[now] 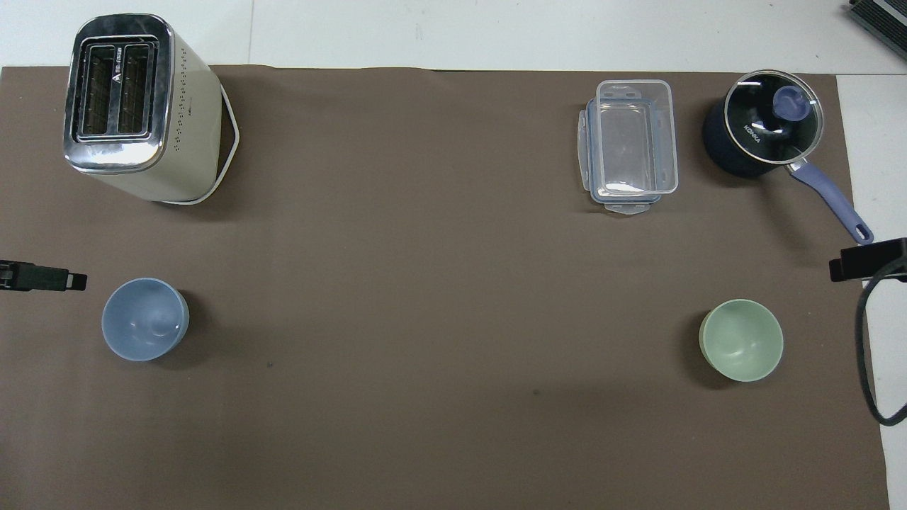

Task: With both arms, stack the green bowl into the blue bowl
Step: 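Reach the left gripper into the light blue bowl rim, then grip the blue bowl rim and drag it toward the table center, then release the blue bowl with the left gripper while the right gripper reaches the green bowl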

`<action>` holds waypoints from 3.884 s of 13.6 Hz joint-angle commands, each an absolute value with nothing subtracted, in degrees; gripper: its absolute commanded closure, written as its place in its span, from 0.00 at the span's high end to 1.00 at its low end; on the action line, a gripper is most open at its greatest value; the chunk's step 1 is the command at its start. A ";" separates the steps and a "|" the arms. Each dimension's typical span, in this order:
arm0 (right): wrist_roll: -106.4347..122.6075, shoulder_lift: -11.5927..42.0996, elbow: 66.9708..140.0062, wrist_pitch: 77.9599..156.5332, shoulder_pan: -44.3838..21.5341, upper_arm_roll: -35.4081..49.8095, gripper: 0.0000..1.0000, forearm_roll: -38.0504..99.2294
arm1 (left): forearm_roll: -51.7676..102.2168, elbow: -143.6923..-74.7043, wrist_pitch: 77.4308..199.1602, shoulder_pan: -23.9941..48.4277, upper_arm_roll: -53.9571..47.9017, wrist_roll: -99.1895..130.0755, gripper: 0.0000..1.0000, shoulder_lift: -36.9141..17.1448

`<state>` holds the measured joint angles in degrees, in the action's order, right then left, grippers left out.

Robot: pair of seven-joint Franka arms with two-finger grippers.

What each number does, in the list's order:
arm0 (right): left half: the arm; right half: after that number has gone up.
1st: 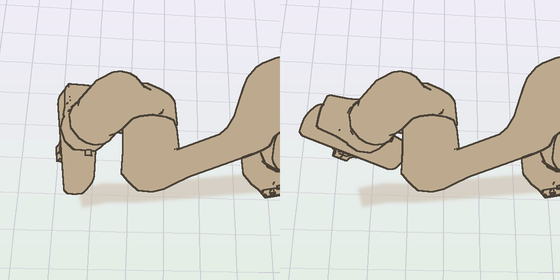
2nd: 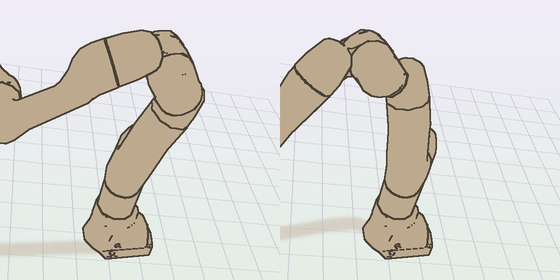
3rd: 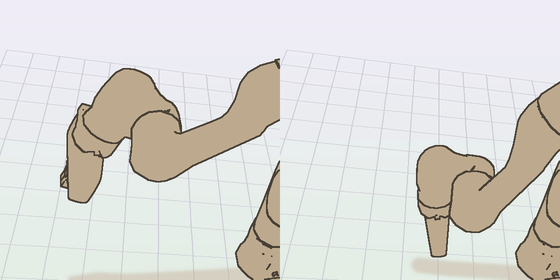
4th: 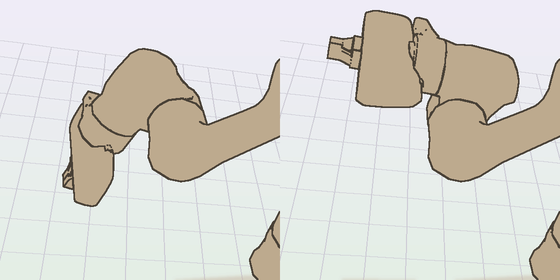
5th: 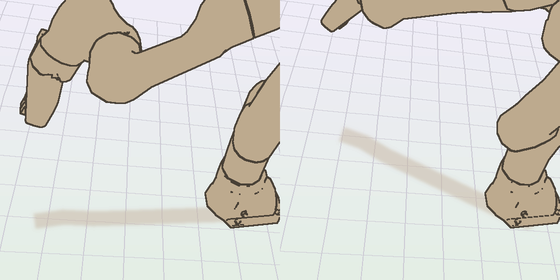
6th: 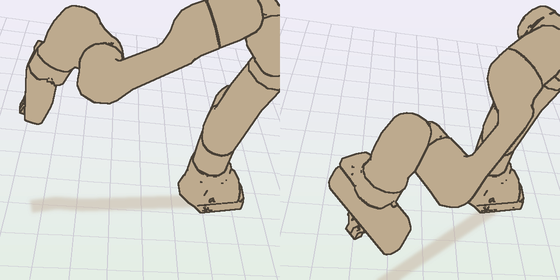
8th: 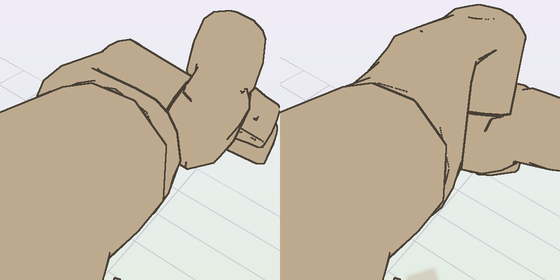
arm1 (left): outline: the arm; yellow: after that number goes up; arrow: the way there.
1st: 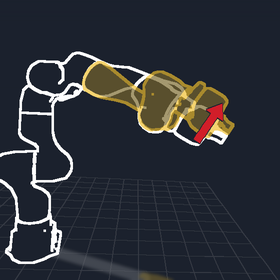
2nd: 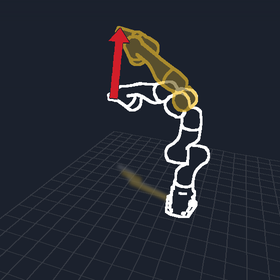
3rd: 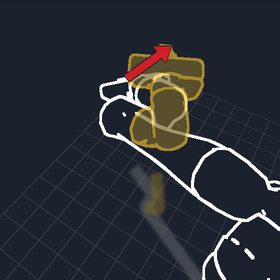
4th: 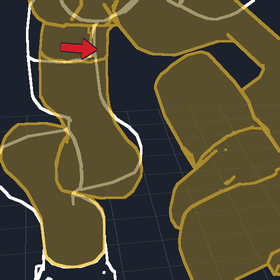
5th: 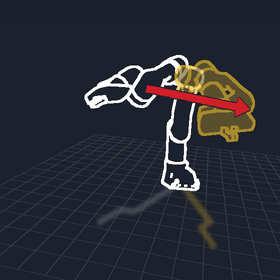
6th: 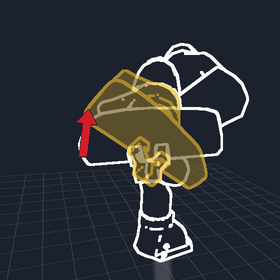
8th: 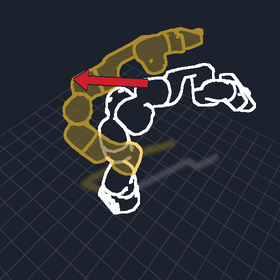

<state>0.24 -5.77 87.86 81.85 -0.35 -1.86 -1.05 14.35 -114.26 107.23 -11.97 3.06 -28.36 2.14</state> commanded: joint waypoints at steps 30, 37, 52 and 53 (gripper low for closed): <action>1.14 -7.38 89.82 82.79 0.26 -1.41 1.00 -0.53 | 18.72 -126.92 113.82 -14.43 2.55 -38.78 0.00 0.07; 1.14 -7.38 89.82 82.79 0.26 -1.41 1.00 -0.53 | 16.62 -126.83 116.44 4.37 2.37 -15.26 0.00 4.13; 2.02 -9.49 97.71 88.05 3.77 -1.85 1.00 -0.53 | 16.96 -126.12 140.89 45.08 1.93 22.04 0.40 -6.59; 2.02 -10.10 100.26 91.02 4.48 -1.85 1.00 -0.53 | 16.96 -126.12 140.54 44.57 1.93 22.06 0.64 -6.59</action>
<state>0.30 -7.26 93.97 85.98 2.63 -2.07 -1.04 17.23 -126.39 140.76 43.76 0.71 20.51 -6.75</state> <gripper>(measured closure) 0.000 0.793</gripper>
